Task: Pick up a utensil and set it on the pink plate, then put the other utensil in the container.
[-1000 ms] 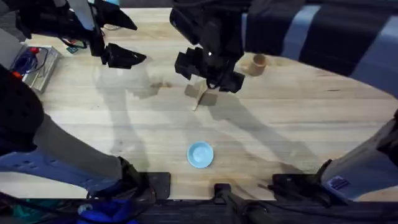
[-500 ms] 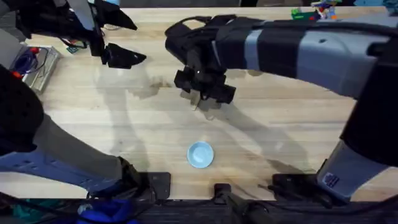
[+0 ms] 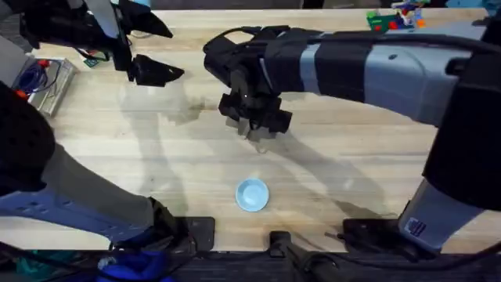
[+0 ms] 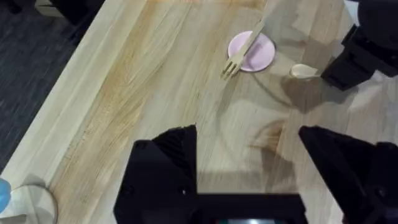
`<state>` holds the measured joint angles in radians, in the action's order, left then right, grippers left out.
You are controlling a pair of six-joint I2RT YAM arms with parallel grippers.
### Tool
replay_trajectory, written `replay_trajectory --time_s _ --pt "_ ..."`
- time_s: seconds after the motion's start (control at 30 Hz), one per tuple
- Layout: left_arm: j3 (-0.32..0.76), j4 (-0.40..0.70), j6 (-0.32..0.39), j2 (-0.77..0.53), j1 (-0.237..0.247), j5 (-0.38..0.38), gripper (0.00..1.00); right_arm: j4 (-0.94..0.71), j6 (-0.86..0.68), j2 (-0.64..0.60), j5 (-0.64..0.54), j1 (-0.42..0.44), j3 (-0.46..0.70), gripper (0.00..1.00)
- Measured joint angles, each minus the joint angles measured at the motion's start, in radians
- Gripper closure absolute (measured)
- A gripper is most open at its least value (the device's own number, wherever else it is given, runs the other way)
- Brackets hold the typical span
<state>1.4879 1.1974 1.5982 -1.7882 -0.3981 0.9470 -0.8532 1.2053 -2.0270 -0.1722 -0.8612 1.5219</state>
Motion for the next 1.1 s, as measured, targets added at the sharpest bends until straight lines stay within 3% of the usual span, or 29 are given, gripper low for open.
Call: replay_trajectory --time_s 0.33,0.4,0.6,0.73,0.87,0.9,0.97,1.1 --pt "0.000 0.003 0.000 0.000 0.000 0.000 0.008 -0.004 0.000 -0.006 0.004 -0.001 0.000 0.109" --pt "0.000 0.003 0.000 0.000 0.000 0.000 0.008 -0.008 0.000 -0.006 0.004 -0.001 0.000 0.147" --pt "0.000 0.003 0.000 0.000 0.000 0.000 0.008 -0.028 -0.001 -0.009 0.000 0.000 0.000 0.403" --pt "0.000 0.003 0.000 0.000 0.000 0.000 0.008 -0.028 0.001 -0.009 0.001 0.000 0.001 0.693" --pt "0.000 0.003 0.000 0.000 0.000 0.000 0.008 -0.026 0.003 -0.009 0.001 0.000 0.001 0.770" --pt "0.000 0.003 0.000 0.000 0.000 0.000 0.008 -0.021 0.002 -0.009 0.003 0.000 0.001 0.858" --pt "0.000 0.003 0.000 0.000 0.000 0.000 0.008 -0.020 -0.002 -0.009 0.002 0.002 0.001 0.943" --pt "0.000 0.003 0.000 0.000 0.000 0.000 0.008 -0.019 -0.025 -0.009 0.008 0.009 0.003 0.966"
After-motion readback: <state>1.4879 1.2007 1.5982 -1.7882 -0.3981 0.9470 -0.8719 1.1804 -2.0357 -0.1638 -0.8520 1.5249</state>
